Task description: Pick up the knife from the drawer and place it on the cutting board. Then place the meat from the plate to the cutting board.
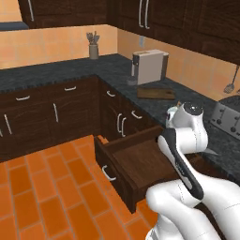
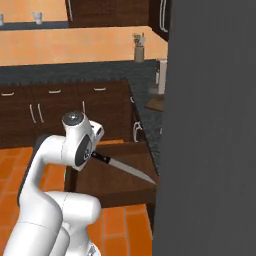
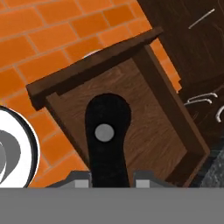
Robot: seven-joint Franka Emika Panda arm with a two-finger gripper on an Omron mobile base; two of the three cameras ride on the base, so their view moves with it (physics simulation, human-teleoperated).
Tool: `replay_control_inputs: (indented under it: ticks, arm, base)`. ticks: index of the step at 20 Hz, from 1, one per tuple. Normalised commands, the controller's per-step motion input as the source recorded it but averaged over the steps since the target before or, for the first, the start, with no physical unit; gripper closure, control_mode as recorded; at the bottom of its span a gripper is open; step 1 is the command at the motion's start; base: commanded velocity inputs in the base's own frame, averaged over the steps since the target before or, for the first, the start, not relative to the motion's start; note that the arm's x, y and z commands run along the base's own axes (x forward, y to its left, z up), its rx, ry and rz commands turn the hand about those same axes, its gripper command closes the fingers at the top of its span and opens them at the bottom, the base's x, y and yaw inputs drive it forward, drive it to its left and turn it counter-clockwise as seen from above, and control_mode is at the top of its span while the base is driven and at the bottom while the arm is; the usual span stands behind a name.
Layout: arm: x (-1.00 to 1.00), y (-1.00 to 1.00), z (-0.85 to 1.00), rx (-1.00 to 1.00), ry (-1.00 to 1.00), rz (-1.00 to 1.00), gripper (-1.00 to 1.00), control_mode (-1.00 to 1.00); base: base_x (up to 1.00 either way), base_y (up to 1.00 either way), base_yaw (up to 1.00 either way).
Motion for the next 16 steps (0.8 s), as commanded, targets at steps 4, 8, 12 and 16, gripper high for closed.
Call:
replay_control_inputs:
  ticks: [4, 8, 12, 16]
  arm:
    - [0.0, 0.0, 0.0, 0.0, 0.0, 0.0, 1.0, 1.0]
    - [0.0, 0.0, 0.0, 0.0, 0.0, 0.0, 1.0, 1.0]
    - [0.0, 0.0, 0.0, 0.0, 0.0, 0.0, 1.0, 1.0]
    - [0.0, 0.0, 0.0, 0.0, 0.0, 0.0, 1.0, 1.0]
  base:
    - [0.0, 1.0, 0.0]
    - [0.01, 1.0, 0.0]
    - [0.7, 1.0, -0.05]
    - [1.0, 0.51, -0.05]
